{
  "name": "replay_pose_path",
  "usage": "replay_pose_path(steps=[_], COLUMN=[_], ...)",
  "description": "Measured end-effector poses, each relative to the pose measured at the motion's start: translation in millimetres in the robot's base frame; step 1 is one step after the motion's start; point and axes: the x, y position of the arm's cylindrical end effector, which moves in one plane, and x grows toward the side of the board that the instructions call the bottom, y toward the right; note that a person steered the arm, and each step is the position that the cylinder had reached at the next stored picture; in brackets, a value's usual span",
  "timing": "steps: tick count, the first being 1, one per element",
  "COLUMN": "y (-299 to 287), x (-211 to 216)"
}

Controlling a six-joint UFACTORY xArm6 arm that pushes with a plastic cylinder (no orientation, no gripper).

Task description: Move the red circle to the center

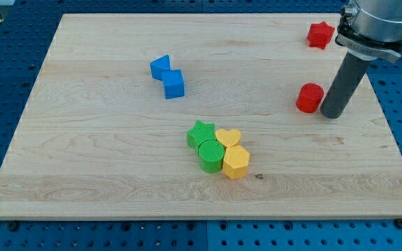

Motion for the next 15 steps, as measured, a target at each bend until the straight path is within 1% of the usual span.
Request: replay_pose_path(steps=[1, 2, 3, 4, 5, 6, 7, 8, 9, 10, 11, 12, 13, 14, 15], y=[-0.6, -33.3, -59.9, -30.0, -18.7, -35.8, -101.0, -135.7, -80.7, -61.8, -102.2, -161.7, -147.3, -96.6, -100.6], x=[0.0, -5.0, -20.3, -10.5, -25.9, -65.2, -69.4, -72.3, -74.0, -46.1, -45.3, -45.3, -52.5, -44.6, -12.1])
